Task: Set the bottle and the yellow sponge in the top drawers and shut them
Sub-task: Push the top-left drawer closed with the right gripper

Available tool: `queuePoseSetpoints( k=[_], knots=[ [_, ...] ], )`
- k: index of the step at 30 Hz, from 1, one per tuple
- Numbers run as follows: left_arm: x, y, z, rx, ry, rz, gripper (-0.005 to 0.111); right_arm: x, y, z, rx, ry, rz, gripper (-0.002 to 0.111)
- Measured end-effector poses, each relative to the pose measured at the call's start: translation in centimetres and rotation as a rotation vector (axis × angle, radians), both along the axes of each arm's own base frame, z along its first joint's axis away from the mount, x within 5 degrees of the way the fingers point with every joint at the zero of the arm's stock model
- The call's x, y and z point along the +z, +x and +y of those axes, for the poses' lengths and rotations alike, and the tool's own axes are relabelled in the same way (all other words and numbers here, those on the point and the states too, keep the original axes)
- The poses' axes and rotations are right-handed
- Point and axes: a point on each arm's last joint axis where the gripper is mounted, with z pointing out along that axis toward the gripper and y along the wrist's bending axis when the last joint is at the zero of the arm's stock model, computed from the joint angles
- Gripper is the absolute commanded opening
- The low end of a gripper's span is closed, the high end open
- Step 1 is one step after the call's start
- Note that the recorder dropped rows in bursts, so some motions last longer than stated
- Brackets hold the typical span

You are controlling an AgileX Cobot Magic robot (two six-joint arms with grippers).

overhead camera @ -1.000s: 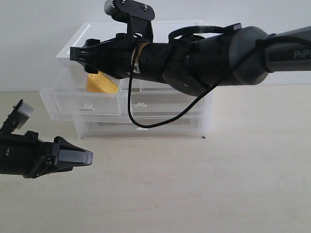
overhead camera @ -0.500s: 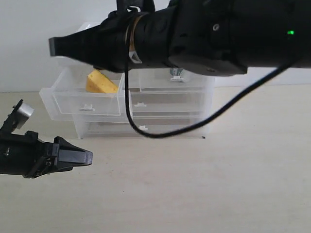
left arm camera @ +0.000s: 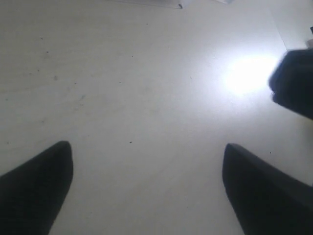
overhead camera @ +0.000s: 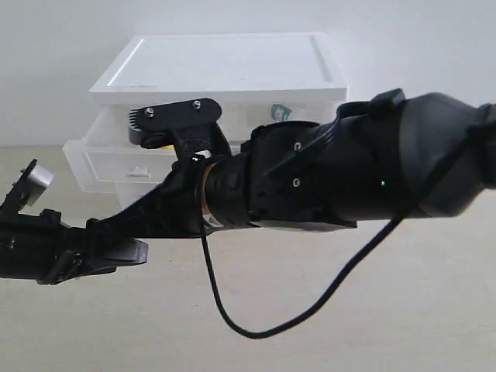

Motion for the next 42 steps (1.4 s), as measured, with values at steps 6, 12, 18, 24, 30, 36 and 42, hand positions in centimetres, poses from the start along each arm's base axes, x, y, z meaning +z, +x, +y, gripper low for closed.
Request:
queuePoseSetpoints(
  k=[6, 12, 18, 24, 30, 36, 42],
  knots=[
    [-0.6, 0.1, 0.0, 0.005, -0.004, 0.023, 0.078, -0.5, 4.0, -1.0, -0.068, 0.058, 0.006, 0.000],
    [-0.5, 0.2, 0.0, 0.013, -0.009, 0.013, 0.078, 2.4, 6.3, -1.1, -0.088, 0.161, -0.056, 0.000],
    [-0.5, 0.2, 0.0, 0.016, -0.011, 0.013, 0.078, 4.6, 7.7, -1.4, -0.109, 0.219, -0.103, 0.000],
    [-0.5, 0.2, 0.0, 0.012, -0.009, 0.008, 0.078, 3.9, 7.2, -1.3, -0.151, 0.221, -0.045, 0.000],
    [-0.5, 0.2, 0.0, 0.012, -0.009, 0.008, 0.078, 1.6, 4.5, 0.2, -0.072, 0.139, -0.015, 0.000],
    [-0.5, 0.2, 0.0, 0.012, -0.009, 0.008, 0.078, 0.5, 6.0, -0.5, -0.097, 0.112, -0.015, 0.000],
    [-0.5, 0.2, 0.0, 0.012, -0.009, 0.008, 0.078, 1.2, 10.8, -1.1, -0.152, 0.203, -0.057, 0.000]
  ],
)
